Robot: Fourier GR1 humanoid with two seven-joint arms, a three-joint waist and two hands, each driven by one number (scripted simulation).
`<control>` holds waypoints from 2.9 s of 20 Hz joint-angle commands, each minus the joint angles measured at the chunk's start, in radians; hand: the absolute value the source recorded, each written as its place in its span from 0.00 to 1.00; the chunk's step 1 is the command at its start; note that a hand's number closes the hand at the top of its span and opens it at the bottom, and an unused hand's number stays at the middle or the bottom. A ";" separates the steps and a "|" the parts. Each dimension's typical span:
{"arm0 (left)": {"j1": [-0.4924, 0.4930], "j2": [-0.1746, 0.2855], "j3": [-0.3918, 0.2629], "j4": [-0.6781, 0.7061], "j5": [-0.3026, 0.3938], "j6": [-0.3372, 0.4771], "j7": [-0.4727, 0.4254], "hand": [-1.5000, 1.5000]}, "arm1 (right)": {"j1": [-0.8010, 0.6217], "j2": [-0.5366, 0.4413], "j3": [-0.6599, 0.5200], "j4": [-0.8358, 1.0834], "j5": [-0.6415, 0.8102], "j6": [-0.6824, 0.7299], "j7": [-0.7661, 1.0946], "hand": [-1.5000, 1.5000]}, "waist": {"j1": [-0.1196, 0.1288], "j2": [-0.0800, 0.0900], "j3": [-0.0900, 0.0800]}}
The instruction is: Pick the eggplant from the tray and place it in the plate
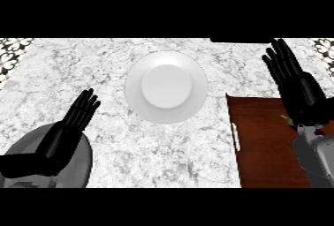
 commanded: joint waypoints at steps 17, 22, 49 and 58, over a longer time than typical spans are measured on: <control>0.088 0.133 0.147 0.241 -0.307 0.172 -0.023 0.50 | 0.123 -0.248 -0.521 0.431 -0.529 0.442 0.038 0.00 | -0.022 0.009 0.014; 0.157 0.126 0.125 0.172 -0.324 0.192 -0.037 0.50 | 0.172 -0.420 -0.514 0.539 -0.540 0.794 0.085 0.00 | -0.012 0.010 0.016; 0.055 0.050 0.148 0.255 -0.378 0.157 -0.038 0.50 | -0.137 -0.521 -0.008 0.793 0.421 1.055 -0.289 0.00 | 0.008 0.019 0.018; 0.077 0.090 0.200 0.248 -0.368 0.108 -0.061 0.50 | -0.183 -0.522 0.098 0.932 0.568 1.030 -0.520 0.00 | 0.014 0.020 0.018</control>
